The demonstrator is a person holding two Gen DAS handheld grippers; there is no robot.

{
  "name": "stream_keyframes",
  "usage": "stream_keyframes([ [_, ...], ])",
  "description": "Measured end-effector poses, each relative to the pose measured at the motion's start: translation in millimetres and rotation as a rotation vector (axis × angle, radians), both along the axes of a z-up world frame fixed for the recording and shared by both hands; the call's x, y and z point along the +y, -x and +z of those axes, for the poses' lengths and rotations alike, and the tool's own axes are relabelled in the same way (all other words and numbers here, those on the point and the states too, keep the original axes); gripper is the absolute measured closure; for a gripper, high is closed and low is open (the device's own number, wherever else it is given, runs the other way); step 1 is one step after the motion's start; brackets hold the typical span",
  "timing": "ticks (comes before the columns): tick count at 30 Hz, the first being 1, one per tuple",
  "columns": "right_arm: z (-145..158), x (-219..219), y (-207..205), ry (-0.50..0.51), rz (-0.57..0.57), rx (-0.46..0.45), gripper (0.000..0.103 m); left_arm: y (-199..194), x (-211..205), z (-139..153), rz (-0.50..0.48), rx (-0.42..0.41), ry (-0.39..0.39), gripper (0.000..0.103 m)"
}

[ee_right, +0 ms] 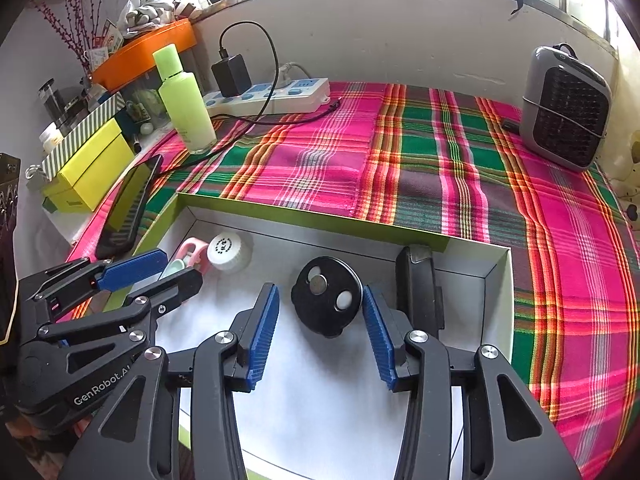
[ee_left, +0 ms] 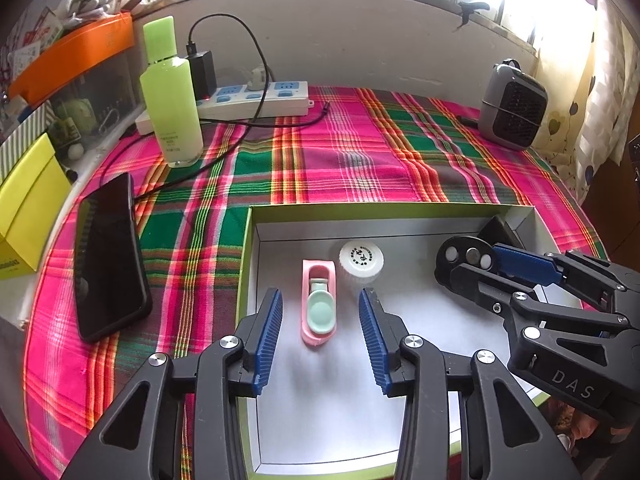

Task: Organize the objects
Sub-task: 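Open left tool to release the pink clip while right tool releases the disc, then withdraw both tools from the box toward the items on the plaid cover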

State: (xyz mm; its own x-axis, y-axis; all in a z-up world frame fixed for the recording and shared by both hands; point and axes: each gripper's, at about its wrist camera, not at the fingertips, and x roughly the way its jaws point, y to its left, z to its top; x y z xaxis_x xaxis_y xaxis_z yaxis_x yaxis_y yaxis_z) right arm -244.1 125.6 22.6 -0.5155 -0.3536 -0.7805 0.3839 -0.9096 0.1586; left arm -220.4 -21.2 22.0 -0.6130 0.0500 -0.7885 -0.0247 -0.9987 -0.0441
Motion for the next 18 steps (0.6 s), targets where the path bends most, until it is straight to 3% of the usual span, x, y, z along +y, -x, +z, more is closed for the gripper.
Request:
stream_keyframes([
  [18, 15, 11, -31, 0.029, -0.039, 0.03, 0.055, -34, -3, 17, 0.006, 0.037, -0.011, 0.062],
])
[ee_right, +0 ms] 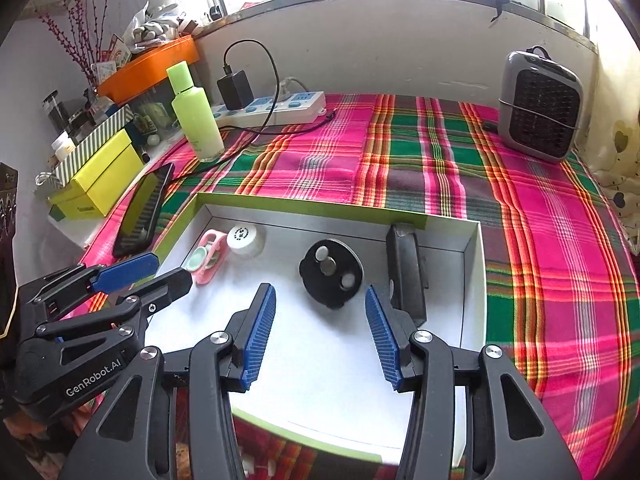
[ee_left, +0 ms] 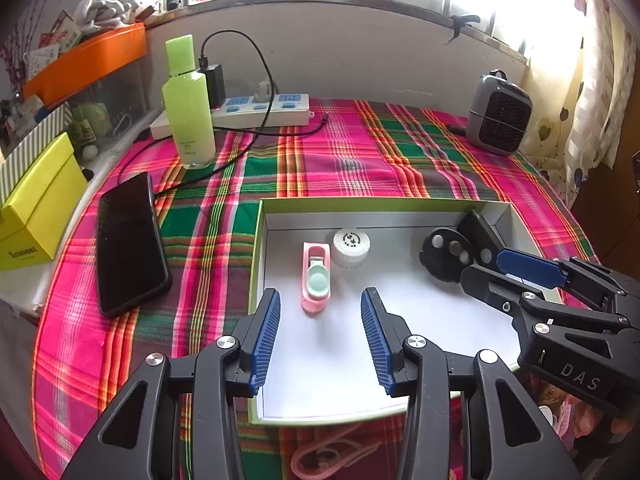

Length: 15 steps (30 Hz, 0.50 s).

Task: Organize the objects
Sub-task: 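Withdraw both tools from the box toward the items on the plaid cover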

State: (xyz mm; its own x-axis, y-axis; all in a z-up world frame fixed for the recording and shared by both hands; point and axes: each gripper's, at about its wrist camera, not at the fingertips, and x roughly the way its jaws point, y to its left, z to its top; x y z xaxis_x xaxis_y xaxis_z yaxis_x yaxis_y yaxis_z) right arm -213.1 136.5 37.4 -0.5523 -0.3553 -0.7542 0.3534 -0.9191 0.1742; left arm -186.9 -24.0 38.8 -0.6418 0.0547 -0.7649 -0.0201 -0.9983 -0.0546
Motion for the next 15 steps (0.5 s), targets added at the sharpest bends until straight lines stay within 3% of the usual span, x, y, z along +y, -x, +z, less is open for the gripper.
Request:
stream_keyframes([
  [15, 11, 6, -35, 0.032, -0.011, 0.034, 0.055, -34, 1, 7, 0.0, 0.033, 0.002, 0.062],
])
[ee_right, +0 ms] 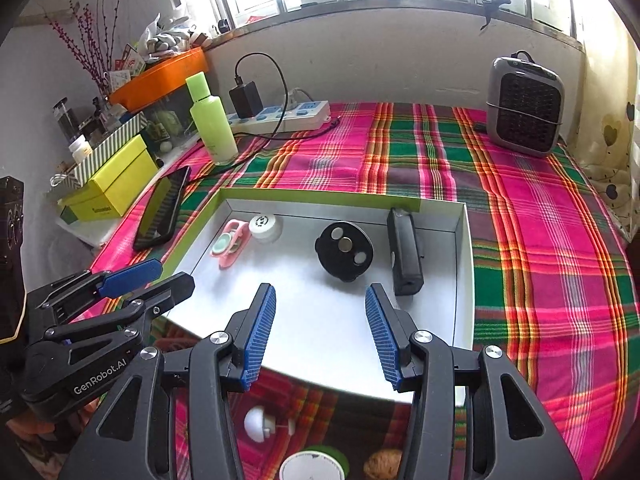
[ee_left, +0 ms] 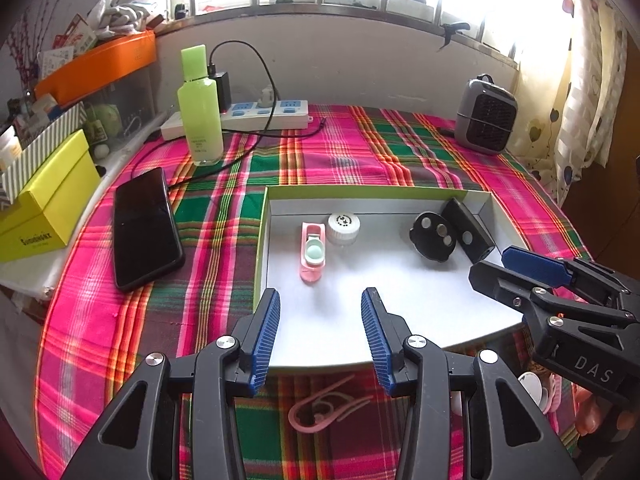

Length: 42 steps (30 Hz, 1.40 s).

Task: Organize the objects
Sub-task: 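Withdraw both tools from the box toward the items on the plaid cover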

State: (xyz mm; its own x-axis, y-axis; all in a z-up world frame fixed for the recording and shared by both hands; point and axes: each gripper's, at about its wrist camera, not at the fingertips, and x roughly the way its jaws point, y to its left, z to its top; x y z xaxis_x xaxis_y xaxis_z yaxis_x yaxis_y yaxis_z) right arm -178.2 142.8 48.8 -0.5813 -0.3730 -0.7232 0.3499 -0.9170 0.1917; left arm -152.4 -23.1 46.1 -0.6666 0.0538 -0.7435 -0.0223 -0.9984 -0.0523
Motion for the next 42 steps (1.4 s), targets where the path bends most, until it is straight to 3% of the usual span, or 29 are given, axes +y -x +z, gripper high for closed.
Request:
stream_keyframes([
  [19, 1, 15, -54, 0.029, -0.03, 0.042, 0.055, -48, -2, 2, -0.012, 0.038, 0.005, 0.062],
  [28, 0, 25, -75, 0.013, -0.048, 0.061, 0.055, -64, -18, -4, 0.001, 0.039, -0.078, 0.062],
  [42, -12, 41, -105, 0.005, -0.086, 0.067, 0.055, -85, -28, -17, -0.014, 0.023, -0.095, 0.059],
])
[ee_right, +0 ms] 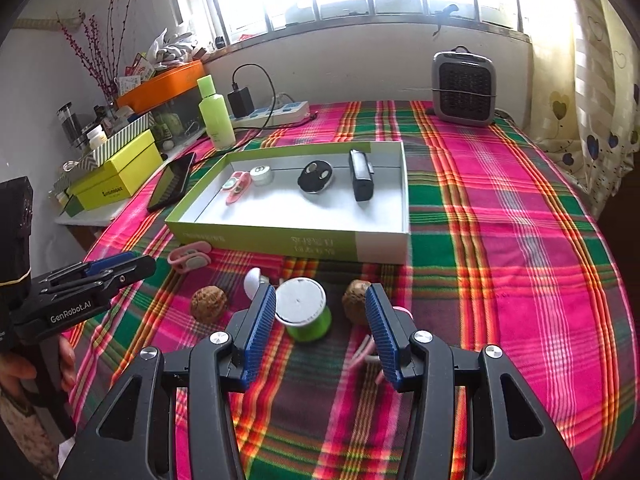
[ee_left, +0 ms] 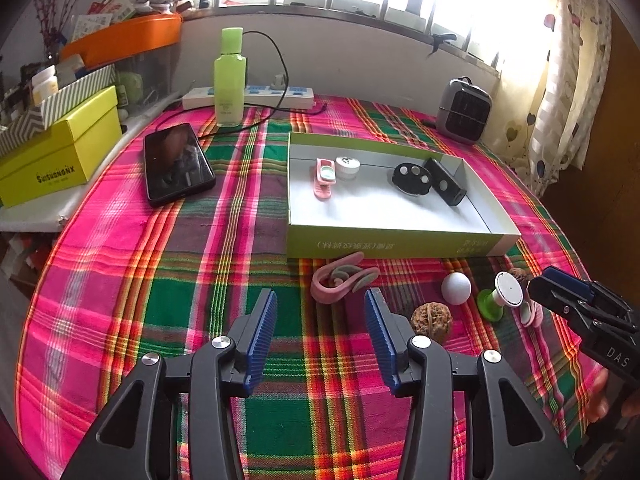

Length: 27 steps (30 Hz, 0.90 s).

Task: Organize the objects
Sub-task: 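Withdraw both tools from the box toward the items on the plaid cover, then close left tool on a pink hook clip while right tool grasps another pink clip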

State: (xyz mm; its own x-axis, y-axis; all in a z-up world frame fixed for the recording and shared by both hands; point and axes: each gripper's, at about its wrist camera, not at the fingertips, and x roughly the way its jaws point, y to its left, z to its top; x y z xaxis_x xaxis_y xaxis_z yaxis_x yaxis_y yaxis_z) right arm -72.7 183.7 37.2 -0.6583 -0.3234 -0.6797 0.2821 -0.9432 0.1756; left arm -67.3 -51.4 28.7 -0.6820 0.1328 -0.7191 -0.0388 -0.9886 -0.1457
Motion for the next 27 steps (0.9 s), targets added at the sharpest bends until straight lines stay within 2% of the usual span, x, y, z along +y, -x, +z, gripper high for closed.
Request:
stream_keyframes([
  [16, -20, 26, 0, -0.027, -0.108, -0.057, 0.055, -1, -7, -17, 0.01, -0.039, -0.012, 0.058],
  [27, -30, 25, 6, -0.078, -0.122, -0.092, 0.055, 8, -1, -20, -0.014, -0.046, 0.0, 0.058],
])
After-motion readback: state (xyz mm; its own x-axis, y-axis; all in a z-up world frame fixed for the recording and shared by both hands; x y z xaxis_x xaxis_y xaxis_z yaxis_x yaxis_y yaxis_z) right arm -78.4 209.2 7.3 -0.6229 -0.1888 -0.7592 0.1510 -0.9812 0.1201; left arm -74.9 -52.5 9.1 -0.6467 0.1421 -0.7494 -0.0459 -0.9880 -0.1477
